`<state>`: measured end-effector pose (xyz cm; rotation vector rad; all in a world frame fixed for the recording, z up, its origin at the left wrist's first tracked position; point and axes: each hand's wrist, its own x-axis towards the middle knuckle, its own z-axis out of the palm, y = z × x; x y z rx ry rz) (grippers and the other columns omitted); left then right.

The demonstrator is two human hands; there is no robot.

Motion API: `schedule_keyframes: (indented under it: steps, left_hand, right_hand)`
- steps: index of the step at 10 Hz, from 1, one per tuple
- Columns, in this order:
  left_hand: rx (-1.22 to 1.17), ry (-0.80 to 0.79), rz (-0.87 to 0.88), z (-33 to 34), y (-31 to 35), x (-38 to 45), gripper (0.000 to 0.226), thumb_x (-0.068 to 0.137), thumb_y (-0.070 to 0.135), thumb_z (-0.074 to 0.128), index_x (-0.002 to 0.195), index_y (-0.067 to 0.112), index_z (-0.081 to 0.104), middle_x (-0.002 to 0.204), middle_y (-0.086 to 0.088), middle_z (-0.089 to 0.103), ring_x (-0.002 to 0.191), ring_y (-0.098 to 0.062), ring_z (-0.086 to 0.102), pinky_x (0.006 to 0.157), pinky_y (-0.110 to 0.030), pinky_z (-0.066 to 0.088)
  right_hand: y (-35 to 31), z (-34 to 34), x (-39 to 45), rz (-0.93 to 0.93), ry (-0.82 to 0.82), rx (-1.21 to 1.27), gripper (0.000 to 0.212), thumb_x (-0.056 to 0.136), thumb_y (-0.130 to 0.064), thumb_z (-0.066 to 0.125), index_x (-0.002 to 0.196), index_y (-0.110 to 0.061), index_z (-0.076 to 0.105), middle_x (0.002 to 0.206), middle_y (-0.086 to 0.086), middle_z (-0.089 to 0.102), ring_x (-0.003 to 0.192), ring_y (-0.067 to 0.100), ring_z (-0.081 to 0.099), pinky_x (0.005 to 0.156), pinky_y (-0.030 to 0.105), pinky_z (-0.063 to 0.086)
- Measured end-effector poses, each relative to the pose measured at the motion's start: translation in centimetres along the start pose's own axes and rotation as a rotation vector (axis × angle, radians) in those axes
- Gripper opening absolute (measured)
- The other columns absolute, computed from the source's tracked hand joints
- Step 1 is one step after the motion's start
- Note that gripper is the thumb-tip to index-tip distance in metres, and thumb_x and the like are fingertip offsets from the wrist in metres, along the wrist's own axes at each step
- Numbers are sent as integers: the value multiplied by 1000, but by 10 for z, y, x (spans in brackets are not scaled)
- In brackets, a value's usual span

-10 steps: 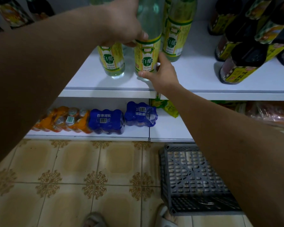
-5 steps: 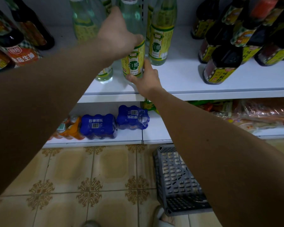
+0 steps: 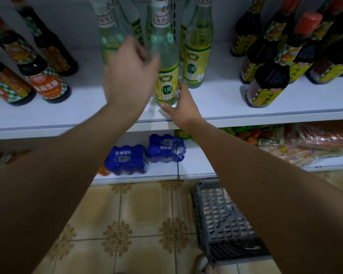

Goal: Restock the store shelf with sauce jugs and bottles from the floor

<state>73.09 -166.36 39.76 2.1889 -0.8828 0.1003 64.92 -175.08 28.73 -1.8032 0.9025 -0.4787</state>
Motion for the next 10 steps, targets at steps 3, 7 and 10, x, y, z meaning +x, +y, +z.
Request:
schedule_keyframes:
  steps: [3,7,10]
  left_hand:
    - [-159,-64,-316,19,-67,8,111,64,50,86,148,15,23,145,-7,45,131,-28,48,107,-43,41]
    - [-217,-103,-285,33,-91,18,72,74,28,84,130,12,43,127,-2,62,113,-20,60,98,-33,46]
    - [39,-496,-530,-6,-59,-12,73,93,60,52,140,5,40,141,-18,51,125,-35,52,95,-37,42]
  right_hand:
    - [-1,3,8,14,54,-77,55,88,-15,72,134,-12,42,136,4,59,126,23,55,98,33,44]
    - [12,15,23,4,134,-148,59,80,-20,79,128,-16,46,128,7,61,125,27,51,103,44,47]
    - [-37,-19,-27,137,-48,-214,79,89,-24,72,151,-12,24,154,11,34,141,28,38,114,37,32]
